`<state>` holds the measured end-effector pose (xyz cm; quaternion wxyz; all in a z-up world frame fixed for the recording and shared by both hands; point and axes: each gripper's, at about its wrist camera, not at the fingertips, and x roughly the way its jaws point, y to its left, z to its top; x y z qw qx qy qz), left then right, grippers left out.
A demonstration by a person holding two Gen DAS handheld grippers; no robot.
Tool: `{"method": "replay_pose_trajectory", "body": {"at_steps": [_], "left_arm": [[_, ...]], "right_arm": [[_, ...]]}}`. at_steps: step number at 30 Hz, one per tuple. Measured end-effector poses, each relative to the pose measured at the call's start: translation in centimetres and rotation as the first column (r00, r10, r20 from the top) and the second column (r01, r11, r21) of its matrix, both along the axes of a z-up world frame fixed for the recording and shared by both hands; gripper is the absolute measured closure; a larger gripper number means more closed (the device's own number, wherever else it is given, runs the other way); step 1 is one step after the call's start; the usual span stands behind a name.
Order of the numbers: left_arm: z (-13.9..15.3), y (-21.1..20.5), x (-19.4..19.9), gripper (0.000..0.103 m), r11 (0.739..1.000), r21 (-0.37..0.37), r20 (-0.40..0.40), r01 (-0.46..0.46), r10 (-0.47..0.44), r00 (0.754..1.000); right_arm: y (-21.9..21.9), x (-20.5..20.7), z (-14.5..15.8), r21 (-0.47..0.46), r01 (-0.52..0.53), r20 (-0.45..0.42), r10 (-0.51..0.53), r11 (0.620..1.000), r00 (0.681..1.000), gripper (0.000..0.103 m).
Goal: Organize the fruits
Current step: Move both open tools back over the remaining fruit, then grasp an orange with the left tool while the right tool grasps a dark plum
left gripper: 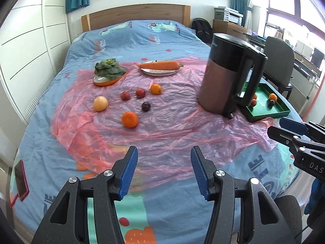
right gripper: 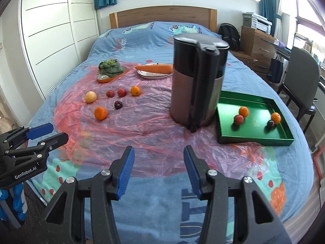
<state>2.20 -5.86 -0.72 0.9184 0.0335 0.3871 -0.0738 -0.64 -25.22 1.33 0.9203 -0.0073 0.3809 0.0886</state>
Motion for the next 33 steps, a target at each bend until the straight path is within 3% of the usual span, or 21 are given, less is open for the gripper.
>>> {"method": "replay_pose_trajectory", "body": {"at_steps": [9, 17, 28, 33], "left_arm": [[-3.4, 5.3, 3.5, 0.055, 0.991, 0.031, 0.043, -0.129, 0.127, 0.991], [-6.6, 6.5, 8.9, 0.055, 0.99, 0.023, 0.045, -0.138, 0.136, 0.99], [-11.0, 7.6, 15.5, 0.054, 0.985, -0.039, 0.0, -0.17, 0.17, 0.985], [-11.9, 7.9, 16.6, 0.046, 0.983, -0.072, 0.007, -0.172, 0.173, 0.985]], "right_arm": [[5.4, 6.7, -3.4, 0.032, -0.097, -0.032, 0.098, 0.995, 0.995, 0.042], [10.6, 14.6, -6.3, 0.051, -0.192, -0.053, 0.195, 0.98, 0.979, 0.042], [14.3, 23.8, -11.0, 0.067, -0.296, -0.096, 0.301, 0.953, 0.949, 0.042], [15.3, 26.1, -13.0, 0.067, -0.332, -0.112, 0.337, 0.941, 0.935, 0.042]]}}
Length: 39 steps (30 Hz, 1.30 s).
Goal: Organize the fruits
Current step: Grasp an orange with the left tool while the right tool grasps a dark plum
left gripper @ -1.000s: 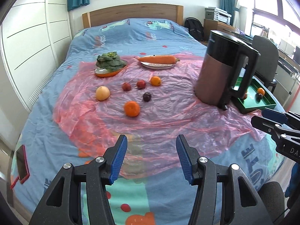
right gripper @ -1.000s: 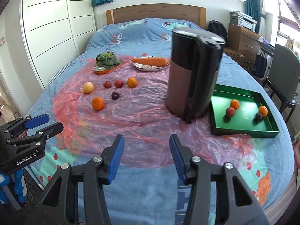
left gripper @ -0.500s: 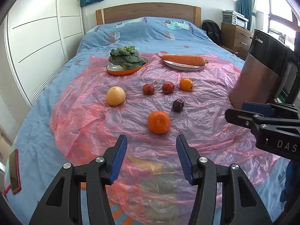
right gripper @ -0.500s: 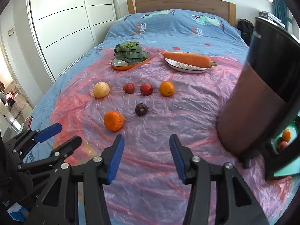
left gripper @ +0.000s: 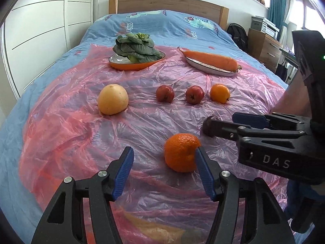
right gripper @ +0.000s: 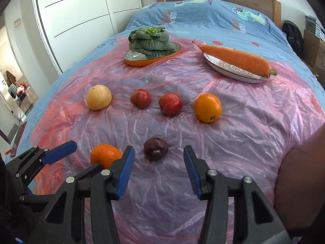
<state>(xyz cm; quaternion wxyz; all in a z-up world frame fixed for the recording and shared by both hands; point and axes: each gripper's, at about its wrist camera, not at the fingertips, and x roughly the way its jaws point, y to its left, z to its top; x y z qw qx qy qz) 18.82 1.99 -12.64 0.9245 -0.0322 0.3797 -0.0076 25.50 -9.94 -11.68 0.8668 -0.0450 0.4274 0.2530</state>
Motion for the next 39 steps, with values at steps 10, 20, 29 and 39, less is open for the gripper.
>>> {"method": "replay_pose_trajectory", "body": {"at_steps": [10, 20, 29, 39], "left_arm": [[-0.3, -0.3, 0.2, 0.045, 0.999, -0.012, 0.026, 0.035, -0.034, 0.999], [-1.7, -0.8, 1.3, 0.044, 0.99, -0.079, -0.03, 0.119, -0.121, 0.992], [-2.2, -0.2, 2.4, 0.045, 0.98, -0.134, -0.041, 0.145, -0.152, 0.988], [-2.1, -0.4, 2.2, 0.066, 0.974, -0.148, -0.025, 0.169, -0.175, 0.984]], "right_arm": [[0.9, 1.3, -1.9, 0.018, -0.042, 0.007, 0.042, 0.999, 0.999, 0.046], [0.5, 1.6, -2.4, 0.022, -0.083, 0.002, 0.083, 0.996, 0.997, 0.08], [0.1, 1.5, -2.8, 0.045, -0.104, -0.003, 0.105, 0.994, 0.995, 0.084], [-0.1, 1.5, -2.9, 0.05, -0.1, 0.0, 0.1, 0.994, 0.995, 0.092]]}}
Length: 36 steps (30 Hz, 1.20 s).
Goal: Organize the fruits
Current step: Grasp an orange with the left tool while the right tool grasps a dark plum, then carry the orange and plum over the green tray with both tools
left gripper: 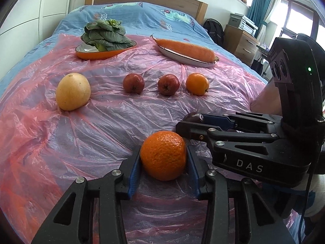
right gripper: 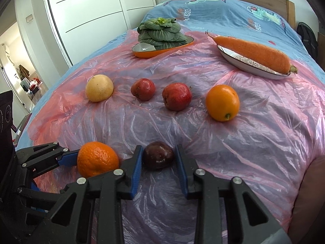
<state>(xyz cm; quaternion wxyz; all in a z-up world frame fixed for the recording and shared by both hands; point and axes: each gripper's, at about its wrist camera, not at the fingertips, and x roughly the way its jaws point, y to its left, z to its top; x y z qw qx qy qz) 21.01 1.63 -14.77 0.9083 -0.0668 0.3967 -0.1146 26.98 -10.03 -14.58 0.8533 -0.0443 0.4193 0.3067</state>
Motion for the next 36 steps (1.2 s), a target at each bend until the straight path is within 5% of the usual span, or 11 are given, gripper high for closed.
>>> {"method": "replay_pose_trajectory", "body": {"at_steps": [16, 36], "left_arm": [[3.0, 0.2, -2.1, 0.067, 1.0, -0.03, 0.033, -0.006, 0.007, 0.999], [9.1, -0.2, -10.0, 0.067, 1.0, -0.023, 0.041, 0.018, -0.017, 0.999]], "right_arm": [[-0.1, -2.7, 3.9, -0.042, 0.051, 0.032, -0.049, 0.998, 0.998, 0.092], [-5.2, -14.0, 10.1, -0.035, 0.151, 0.021, -0.15, 0.988, 0.988, 0.092]]}}
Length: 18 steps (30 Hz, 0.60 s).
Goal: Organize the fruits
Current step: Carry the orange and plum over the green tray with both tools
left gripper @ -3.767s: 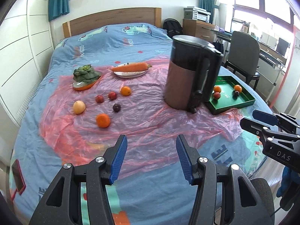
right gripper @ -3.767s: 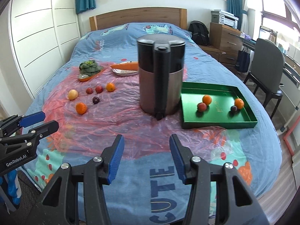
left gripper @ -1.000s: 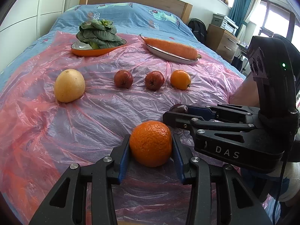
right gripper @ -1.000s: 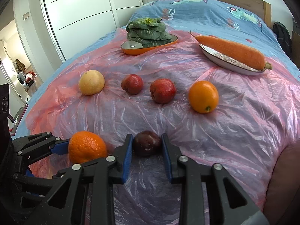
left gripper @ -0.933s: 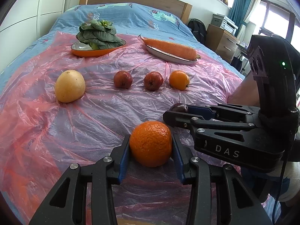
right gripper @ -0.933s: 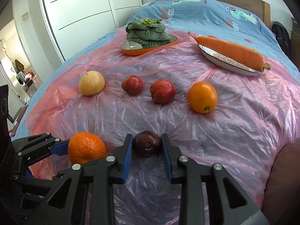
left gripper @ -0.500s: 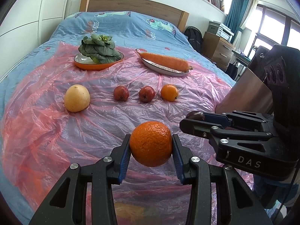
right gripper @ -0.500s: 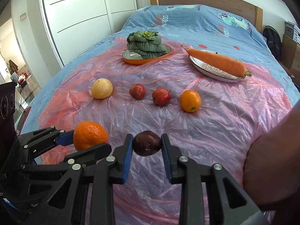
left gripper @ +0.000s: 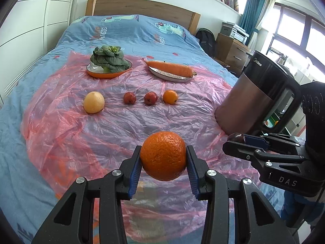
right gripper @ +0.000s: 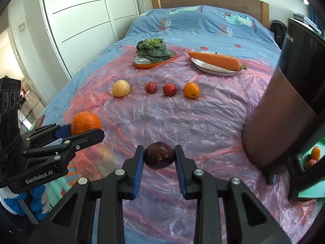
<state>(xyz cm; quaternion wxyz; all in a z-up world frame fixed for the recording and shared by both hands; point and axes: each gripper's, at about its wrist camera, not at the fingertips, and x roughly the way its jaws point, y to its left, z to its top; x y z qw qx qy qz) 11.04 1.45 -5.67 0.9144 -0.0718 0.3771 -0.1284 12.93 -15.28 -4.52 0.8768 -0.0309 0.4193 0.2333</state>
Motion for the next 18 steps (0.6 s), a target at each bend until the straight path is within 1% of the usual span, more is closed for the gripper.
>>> {"method": "replay_pose_trajectory", "body": {"at_steps": [5, 10, 14, 18], "left_arm": [[2.1, -2.4, -2.8, 0.067, 0.999, 0.023, 0.013, 0.048, -0.049, 0.999], [4.1, -5.7, -4.6, 0.067, 0.992, 0.04, 0.025, 0.116, -0.117, 0.993], [5.1, -9.2, -5.5, 0.067, 0.981, 0.041, 0.023, 0.187, -0.188, 0.982], [5.9, -13.1, -6.4, 0.067, 0.965, 0.048, 0.025, 0.26, -0.261, 0.965]], "right_arm": [[-2.1, -2.9, 1.4, 0.01, 0.026, 0.018, -0.026, 1.0, 0.999, 0.092], [-5.3, -5.4, 2.6, 0.024, 0.077, 0.04, -0.078, 0.997, 0.996, 0.092], [-8.7, -6.9, 3.4, 0.033, 0.136, 0.058, -0.138, 0.99, 0.989, 0.092], [-12.9, -8.1, 4.0, 0.046, 0.209, 0.073, -0.212, 0.977, 0.975, 0.092]]}}
